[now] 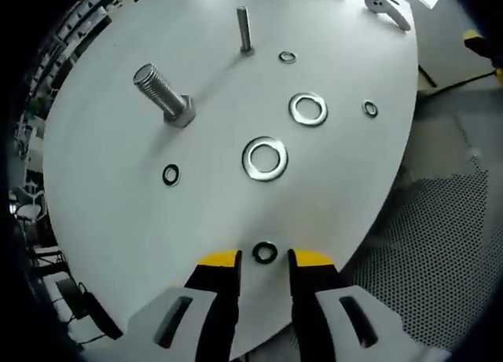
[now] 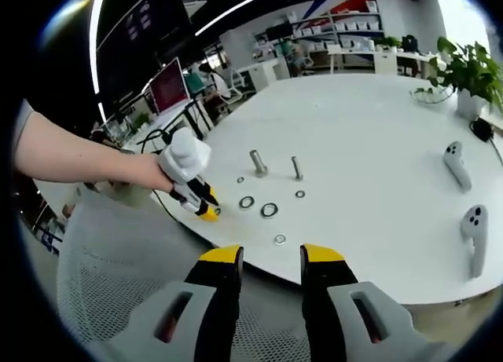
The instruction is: Place the washer onto the threaded stud by aligning its center hole with the stud, sliding it down to the base, and recovering from edge contact or off-axis alignment until the washer reaches the visible bottom stop.
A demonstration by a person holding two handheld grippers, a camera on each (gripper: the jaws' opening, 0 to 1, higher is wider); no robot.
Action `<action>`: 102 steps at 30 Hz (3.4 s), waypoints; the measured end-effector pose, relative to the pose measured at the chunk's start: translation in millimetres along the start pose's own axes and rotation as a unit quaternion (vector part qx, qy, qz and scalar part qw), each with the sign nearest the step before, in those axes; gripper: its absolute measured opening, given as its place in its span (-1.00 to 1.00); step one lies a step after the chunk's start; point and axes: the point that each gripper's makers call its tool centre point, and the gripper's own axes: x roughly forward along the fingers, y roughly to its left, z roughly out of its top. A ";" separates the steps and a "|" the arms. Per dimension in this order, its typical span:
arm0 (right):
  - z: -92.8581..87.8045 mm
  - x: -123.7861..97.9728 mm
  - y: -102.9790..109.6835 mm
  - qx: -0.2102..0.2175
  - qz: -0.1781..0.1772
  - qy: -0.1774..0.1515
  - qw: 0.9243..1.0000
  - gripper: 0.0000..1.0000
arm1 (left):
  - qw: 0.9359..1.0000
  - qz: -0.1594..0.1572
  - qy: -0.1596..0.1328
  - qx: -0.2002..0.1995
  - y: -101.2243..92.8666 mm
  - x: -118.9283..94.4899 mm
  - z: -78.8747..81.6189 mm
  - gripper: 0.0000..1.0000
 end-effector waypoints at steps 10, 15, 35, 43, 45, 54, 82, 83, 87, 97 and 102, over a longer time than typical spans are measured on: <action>0.6 0.3 1.0 0.000 0.003 -0.001 1.000 -0.37 | 1.000 -0.008 0.010 0.015 0.7 0.7 0.4 -0.54; 0.6 -0.4 -0.2 0.003 0.000 -0.003 1.000 -0.37 | 1.000 0.001 0.002 0.029 6.4 1.4 -0.7 -0.74; 0.8 -0.8 -1.8 0.006 -0.004 -0.003 1.000 -0.37 | 1.000 -0.004 -0.016 0.011 7.3 1.2 -1.5 -0.84; 0.2 -1.4 -2.8 0.008 -0.007 -0.003 1.000 -0.37 | 0.999 -0.006 -0.027 0.016 11.2 -10.0 10.4 -0.83; -0.5 -1.2 -2.9 0.007 -0.007 -0.001 1.000 -0.37 | 0.999 -0.005 -0.035 0.024 11.8 -15.6 17.2 -0.83; 0.7 -0.8 -1.4 0.005 -0.003 -0.003 1.000 -0.37 | 0.995 0.005 -0.099 0.032 22.9 -58.1 75.2 -0.83; 2.2 -0.3 -1.0 0.007 0.000 -0.007 1.000 -0.38 | 0.988 -0.009 -0.121 0.093 18.8 -56.7 197.1 -0.83; 2.1 -0.4 -0.9 0.007 0.000 -0.007 1.000 -0.38 | 0.988 -0.008 -0.120 0.097 18.7 -55.8 198.2 -0.83; 3.2 -0.6 -2.0 0.012 -0.002 -0.011 1.000 -0.38 | 0.987 -0.009 -0.117 0.106 18.5 -52.4 203.7 -0.83; 1.5 -0.5 -1.0 0.011 0.000 -0.007 1.000 -0.39 | 0.989 -0.012 -0.097 0.114 21.1 -44.1 207.1 -0.83; 1.3 -0.4 -1.1 0.011 0.000 -0.005 1.000 -0.39 | 0.988 -0.015 -0.089 0.123 19.6 -40.9 208.1 -0.83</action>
